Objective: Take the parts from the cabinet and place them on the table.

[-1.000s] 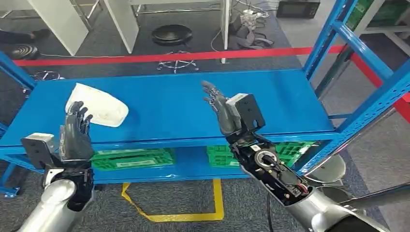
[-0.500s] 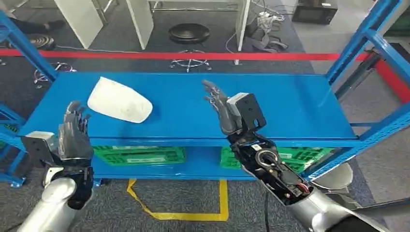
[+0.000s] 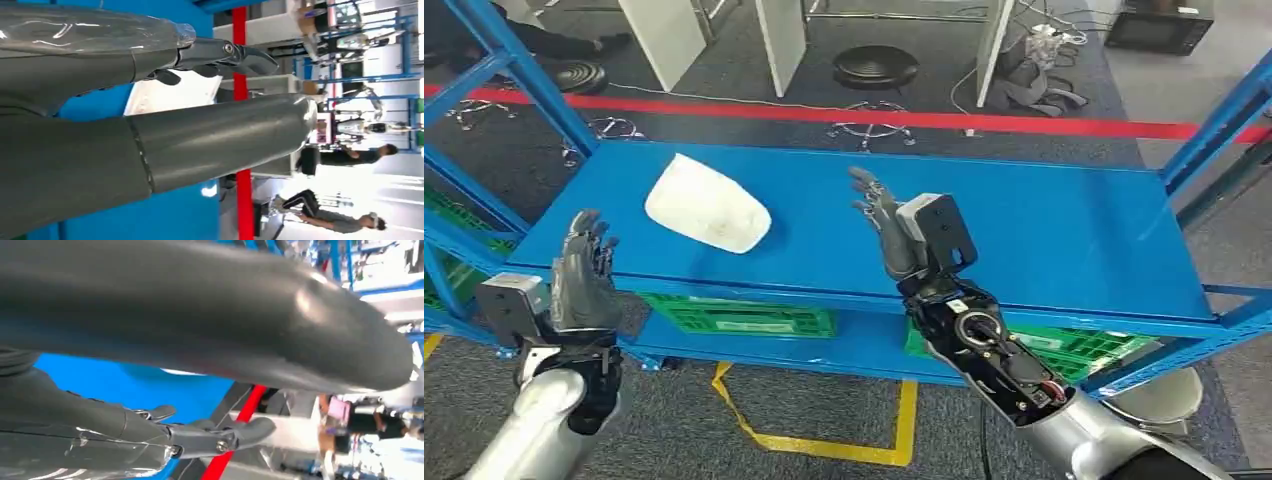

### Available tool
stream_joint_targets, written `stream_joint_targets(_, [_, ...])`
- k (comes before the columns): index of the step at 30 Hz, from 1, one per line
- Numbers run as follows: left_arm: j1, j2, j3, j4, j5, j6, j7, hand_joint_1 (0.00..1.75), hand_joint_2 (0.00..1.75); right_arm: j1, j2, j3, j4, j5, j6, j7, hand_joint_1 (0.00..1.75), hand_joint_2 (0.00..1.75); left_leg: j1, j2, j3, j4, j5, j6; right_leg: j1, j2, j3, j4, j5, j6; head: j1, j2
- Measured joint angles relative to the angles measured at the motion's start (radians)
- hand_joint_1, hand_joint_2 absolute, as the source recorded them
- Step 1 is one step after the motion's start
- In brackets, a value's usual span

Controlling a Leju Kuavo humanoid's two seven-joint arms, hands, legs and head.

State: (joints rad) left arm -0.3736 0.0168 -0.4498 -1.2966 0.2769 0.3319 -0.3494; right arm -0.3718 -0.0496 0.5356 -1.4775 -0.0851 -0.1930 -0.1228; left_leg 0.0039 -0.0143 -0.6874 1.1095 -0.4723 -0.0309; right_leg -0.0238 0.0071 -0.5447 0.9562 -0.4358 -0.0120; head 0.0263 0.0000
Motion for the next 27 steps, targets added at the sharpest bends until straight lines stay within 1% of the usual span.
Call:
stream_joint_targets(1, [0.003, 0.000, 0.000, 0.000, -0.001, 0.000, 0.000, 0.00, 0.00, 0.001, 0.000, 0.000, 0.000, 0.000, 0.000, 0.000, 0.00, 0.00, 0.003, 0.004, -0.051, 0.090, -0.031, -0.004, 0.001, -0.013, 0.000, 0.000, -0.001, -0.002, -0.002, 0.000])
stream_joint_targets(2, [0.007, 0.000, 0.000, 0.000, -0.001, 0.000, 0.000, 0.00, 0.00, 0.001, 0.000, 0.000, 0.000, 0.000, 0.001, 0.000, 0.00, 0.00, 0.005, 0.006, -0.089, 0.155, -0.048, -0.007, 0.001, -0.025, 0.000, 0.000, -0.003, -0.003, -0.005, 0.000])
stream_joint_targets(3, [0.010, 0.000, 0.000, 0.000, -0.001, 0.000, 0.000, 0.00, 0.00, 0.001, 0.000, 0.001, 0.001, 0.000, 0.001, 0.000, 0.00, 0.00, 0.006, 0.007, -0.106, 0.174, -0.041, -0.008, 0.001, -0.036, 0.001, 0.000, -0.005, -0.003, -0.006, 0.000])
stream_joint_targets(4, [0.011, 0.000, 0.000, 0.000, -0.001, 0.000, 0.000, 0.00, 0.00, 0.001, 0.000, 0.001, 0.001, 0.000, 0.002, 0.000, 0.00, 0.00, 0.006, 0.008, -0.094, 0.139, -0.011, -0.007, 0.001, -0.047, 0.003, 0.000, -0.007, -0.003, -0.006, 0.000])
stream_joint_targets(5, [0.011, 0.000, 0.000, 0.000, -0.002, 0.000, 0.000, 0.00, 0.00, 0.000, 0.000, 0.001, 0.001, 0.000, 0.002, -0.001, 0.00, 0.00, 0.006, 0.012, -0.051, 0.054, 0.037, -0.003, 0.002, -0.059, 0.007, 0.000, -0.010, -0.001, -0.008, 0.000])
stream_joint_targets(6, [0.010, 0.002, 0.000, 0.000, -0.002, 0.000, 0.000, 0.00, 0.00, -0.001, 0.000, 0.001, 0.001, 0.000, 0.002, -0.002, 0.00, 0.00, 0.005, 0.024, 0.002, -0.047, 0.083, 0.002, 0.002, -0.070, 0.013, 0.000, -0.014, 0.000, -0.010, 0.000])
stream_joint_targets(7, [0.008, 0.002, 0.000, 0.000, -0.002, 0.000, 0.000, 0.00, 0.00, -0.002, 0.000, 0.001, 0.001, 0.000, 0.002, -0.002, 0.00, 0.00, -0.001, 0.066, 0.056, -0.143, 0.116, 0.010, 0.005, -0.078, 0.020, -0.001, -0.019, 0.004, -0.011, 0.000])
stream_joint_targets(8, [0.005, 0.002, 0.000, -0.001, -0.002, 0.000, 0.000, 0.00, 0.00, -0.003, 0.000, 0.001, 0.001, 0.000, 0.002, -0.004, 0.00, 0.00, -0.015, 0.090, 0.068, -0.173, 0.102, 0.015, 0.014, -0.087, 0.020, 0.001, -0.025, 0.011, -0.015, 0.000])
stream_joint_targets(9, [0.005, 0.000, 0.000, -0.003, -0.003, 0.000, 0.000, 0.00, 0.00, -0.006, 0.000, 0.001, 0.001, 0.000, 0.003, -0.004, 0.00, 0.00, -0.013, 0.072, 0.066, -0.171, 0.106, 0.023, 0.014, -0.093, 0.022, -0.001, -0.027, 0.014, -0.010, 0.000])
stream_joint_targets(10, [0.006, 0.001, 0.000, -0.003, -0.005, 0.000, 0.000, 0.00, 0.00, -0.006, 0.000, 0.001, 0.001, 0.000, 0.003, -0.005, 0.00, 0.00, -0.014, 0.062, 0.064, -0.171, 0.102, 0.026, 0.014, -0.103, 0.026, -0.003, -0.031, 0.020, -0.006, 0.000])
stream_joint_targets(11, [0.007, 0.001, 0.000, -0.003, -0.005, 0.000, 0.000, 0.00, 0.00, -0.007, 0.000, 0.002, 0.001, 0.000, 0.004, -0.005, 0.00, 0.00, -0.017, 0.050, 0.064, -0.171, 0.100, 0.030, 0.014, -0.114, 0.032, -0.008, -0.033, 0.024, -0.007, 0.000])
stream_joint_targets(12, [0.006, 0.002, 0.000, -0.005, -0.005, 0.000, 0.000, 0.00, 0.00, -0.007, 0.000, 0.002, 0.000, 0.000, 0.004, -0.006, 0.00, 0.00, -0.013, 0.037, 0.070, -0.178, 0.104, 0.037, 0.014, -0.124, 0.037, -0.008, -0.038, 0.031, -0.007, 0.000])
stream_joint_targets(13, [0.007, 0.001, 0.000, -0.006, -0.005, 0.000, 0.000, 0.00, 0.00, -0.008, 0.000, 0.001, 0.001, 0.000, 0.003, -0.006, 0.00, 0.00, -0.005, 0.028, 0.078, -0.184, 0.106, 0.041, 0.010, -0.093, 0.030, 0.006, -0.052, 0.037, -0.001, 0.000])
stream_joint_targets(14, [0.004, 0.002, 0.000, -0.006, -0.006, 0.000, 0.000, 0.00, 0.00, -0.009, 0.000, 0.001, 0.001, 0.000, 0.003, -0.007, 0.00, 0.00, -0.004, 0.020, 0.082, -0.184, 0.104, 0.049, 0.007, -0.048, 0.013, 0.053, -0.081, 0.036, 0.001, 0.000])
stream_joint_targets(15, [0.002, 0.000, 0.000, -0.006, -0.007, 0.000, 0.000, 0.00, 0.00, -0.010, 0.000, 0.001, 0.001, 0.000, 0.004, -0.006, 0.00, 0.00, -0.004, 0.009, 0.082, -0.184, 0.103, 0.052, 0.007, -0.022, -0.031, 0.145, -0.125, 0.036, 0.009, 0.000])
stream_joint_targets(16, [0.003, -0.001, 0.000, -0.006, -0.008, 0.000, 0.000, 0.00, 0.00, -0.008, 0.000, 0.001, 0.001, 0.000, 0.003, -0.006, 0.00, 0.00, -0.005, -0.002, 0.082, -0.184, 0.102, 0.054, 0.008, -0.012, -0.078, 0.237, -0.160, 0.037, 0.014, 0.000])
stream_joint_targets(17, [0.006, -0.002, 0.000, -0.006, -0.008, 0.000, 0.001, 0.00, 0.00, -0.006, 0.000, 0.001, 0.002, 0.000, 0.004, -0.005, 0.00, 0.00, -0.006, -0.016, 0.083, -0.183, 0.102, 0.055, 0.008, -0.009, -0.122, 0.316, -0.183, 0.039, 0.017, 0.000])
stream_joint_targets(18, [0.008, -0.001, 0.000, -0.006, -0.008, 0.000, 0.001, 0.00, 0.00, -0.004, 0.000, 0.001, 0.003, 0.000, 0.003, -0.004, 0.00, 0.00, -0.007, -0.029, 0.084, -0.183, 0.101, 0.056, 0.008, -0.009, -0.147, 0.348, -0.180, 0.039, 0.018, 0.000])
stream_joint_targets(19, [0.009, -0.001, 0.000, -0.006, -0.008, 0.000, 0.001, 0.00, 0.00, -0.003, 0.000, 0.001, 0.004, 0.000, 0.003, -0.003, 0.00, 0.00, -0.007, -0.044, 0.086, -0.182, 0.100, 0.056, 0.007, -0.009, -0.145, 0.327, -0.152, 0.039, 0.019, 0.000])
stream_joint_targets(20, [0.009, -0.001, 0.000, -0.006, -0.008, 0.000, 0.001, 0.00, 0.00, -0.003, 0.000, 0.001, 0.004, 0.000, 0.002, -0.003, 0.00, 0.00, -0.006, -0.058, 0.088, -0.181, 0.098, 0.053, 0.006, -0.006, -0.122, 0.263, -0.104, 0.036, 0.022, 0.000])
stream_joint_targets(21, [0.009, -0.001, 0.000, -0.006, -0.008, 0.000, 0.001, 0.00, 0.00, -0.005, 0.000, 0.001, 0.004, 0.000, 0.003, -0.003, 0.00, 0.00, -0.005, -0.074, 0.093, -0.177, 0.094, 0.049, 0.004, 0.005, -0.080, 0.159, -0.041, 0.035, 0.027, 0.000])
stream_joint_targets(22, [0.008, -0.002, 0.000, -0.006, -0.008, 0.000, 0.001, 0.00, 0.00, -0.006, 0.000, 0.001, 0.004, 0.000, 0.003, -0.003, 0.00, 0.00, -0.004, -0.088, 0.094, -0.173, 0.090, 0.044, 0.001, 0.040, -0.042, 0.062, 0.012, 0.033, 0.031, 0.000])
stream_joint_targets(23, [0.007, -0.001, 0.000, -0.006, -0.008, 0.000, 0.001, 0.00, 0.00, -0.006, 0.000, 0.001, 0.005, 0.000, 0.003, -0.003, 0.00, 0.00, -0.007, -0.098, 0.087, -0.168, 0.088, 0.039, -0.007, 0.102, -0.030, 0.033, 0.001, 0.032, 0.028, 0.000])
stream_joint_targets(24, [0.006, -0.002, 0.000, -0.006, -0.008, 0.000, 0.003, 0.00, 0.00, -0.007, 0.000, 0.001, 0.005, 0.000, 0.003, -0.003, 0.00, 0.00, -0.003, -0.110, 0.076, -0.161, 0.090, 0.036, -0.010, 0.100, -0.017, 0.010, -0.003, 0.032, 0.022, 0.000])
stream_joint_targets(25, [0.006, -0.001, 0.000, -0.006, -0.008, 0.000, 0.002, 0.00, 0.00, -0.003, 0.000, 0.002, 0.006, 0.000, 0.003, -0.002, 0.00, 0.00, 0.005, -0.121, 0.070, -0.165, 0.096, 0.027, 0.000, 0.089, -0.019, 0.016, -0.001, 0.030, 0.022, 0.000])
stream_joint_targets(26, [0.010, -0.002, 0.000, -0.006, -0.008, 0.000, 0.003, 0.00, 0.00, -0.004, 0.000, 0.001, 0.006, 0.000, 0.003, -0.001, 0.00, 0.00, 0.009, -0.133, 0.069, -0.168, 0.099, 0.020, 0.003, 0.080, -0.019, 0.016, -0.002, 0.023, 0.028, 0.000])
stream_joint_targets(27, [0.010, 0.000, 0.000, -0.006, -0.008, 0.000, 0.003, 0.00, 0.00, -0.006, 0.000, 0.001, 0.005, 0.000, 0.002, -0.002, 0.00, 0.00, 0.004, -0.145, 0.069, -0.169, 0.100, 0.013, -0.004, 0.068, -0.013, 0.011, 0.002, 0.018, 0.031, 0.000])
